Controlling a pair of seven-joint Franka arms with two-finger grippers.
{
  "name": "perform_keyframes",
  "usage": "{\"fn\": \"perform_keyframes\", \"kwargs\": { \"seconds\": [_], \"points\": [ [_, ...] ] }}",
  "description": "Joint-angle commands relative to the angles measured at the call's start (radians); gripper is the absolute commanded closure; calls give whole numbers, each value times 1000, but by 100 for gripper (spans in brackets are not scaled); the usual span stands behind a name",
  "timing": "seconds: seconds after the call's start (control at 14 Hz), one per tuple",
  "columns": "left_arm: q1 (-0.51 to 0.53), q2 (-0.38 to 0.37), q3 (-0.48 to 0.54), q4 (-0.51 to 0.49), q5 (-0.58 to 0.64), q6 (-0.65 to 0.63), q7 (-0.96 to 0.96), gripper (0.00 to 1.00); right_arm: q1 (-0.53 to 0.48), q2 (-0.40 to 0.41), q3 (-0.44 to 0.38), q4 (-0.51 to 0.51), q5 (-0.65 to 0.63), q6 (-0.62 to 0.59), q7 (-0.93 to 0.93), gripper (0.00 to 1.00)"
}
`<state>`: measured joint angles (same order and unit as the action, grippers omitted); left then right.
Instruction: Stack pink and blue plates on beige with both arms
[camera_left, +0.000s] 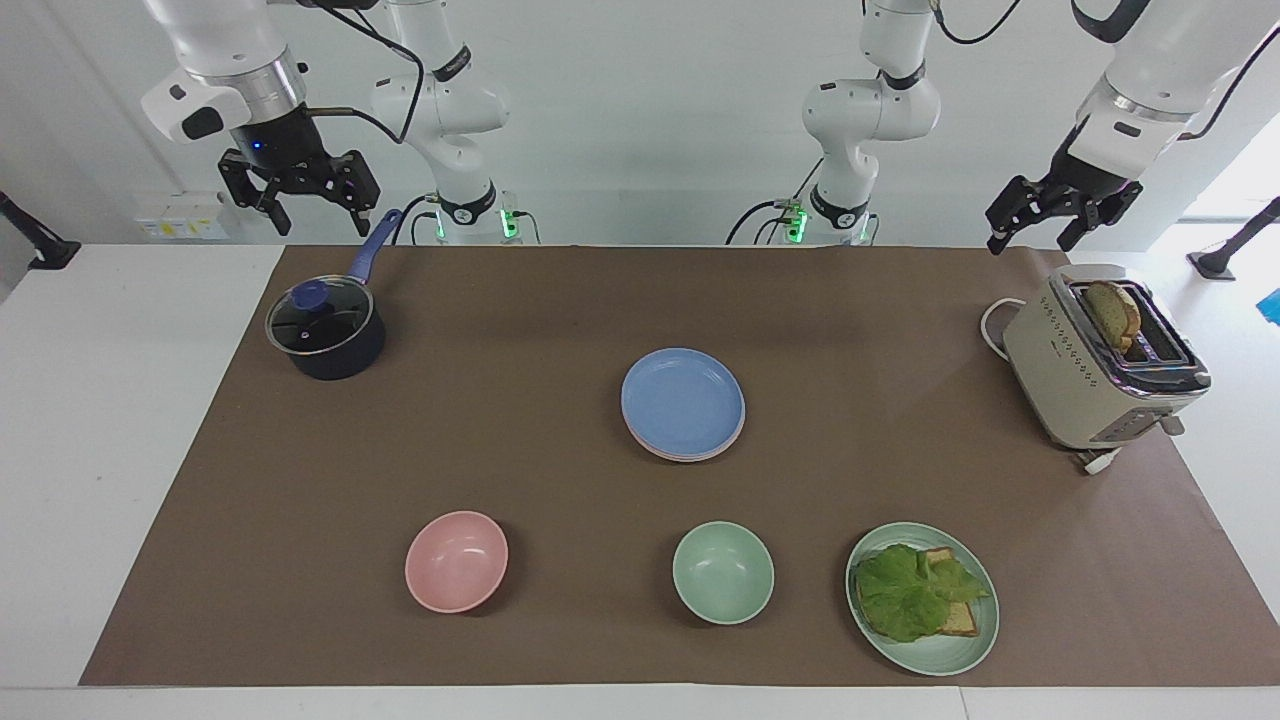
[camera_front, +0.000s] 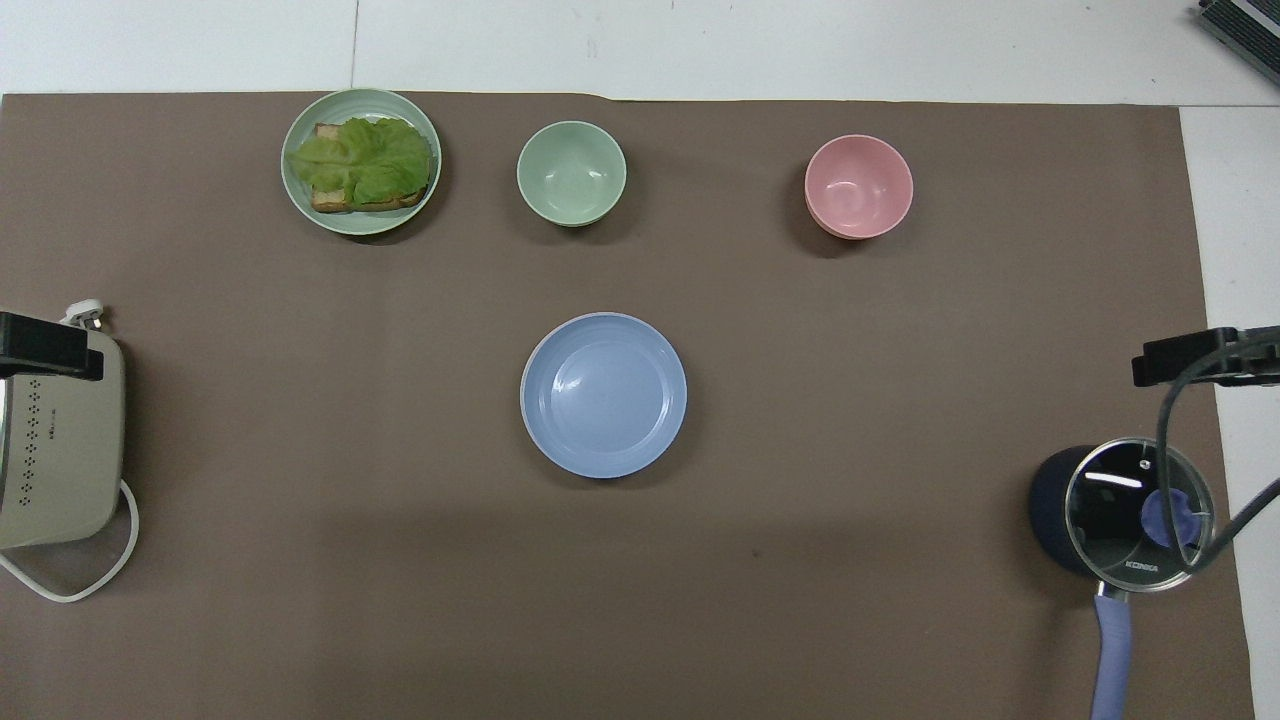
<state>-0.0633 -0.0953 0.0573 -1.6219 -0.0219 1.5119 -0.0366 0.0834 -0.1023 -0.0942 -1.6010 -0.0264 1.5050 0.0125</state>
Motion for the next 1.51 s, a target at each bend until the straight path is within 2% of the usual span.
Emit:
{"fn": "perform_keyframes", "kwargs": {
  "seconds": [0.0,0.22,0.43,0.57,1.43],
  "points": [
    [5,-6,-4,11,17,-19,1,0,-14,-11,4,-19,3,15,12,0],
    [5,-6,-4,11,17,-19,1,0,-14,-8,5,-16,3,18,-5,0],
    [5,-6,-4,11,17,-19,1,0,-21,7,5,30,6,-64,-25,0],
    [5,-6,-4,11,17,-19,1,0,-22,4,2,26,5,-57,-68,0],
    [5,-6,-4,11,17,-19,1,0,-19,-16,7,-7,8,-62,-62,0]
  ]
}}
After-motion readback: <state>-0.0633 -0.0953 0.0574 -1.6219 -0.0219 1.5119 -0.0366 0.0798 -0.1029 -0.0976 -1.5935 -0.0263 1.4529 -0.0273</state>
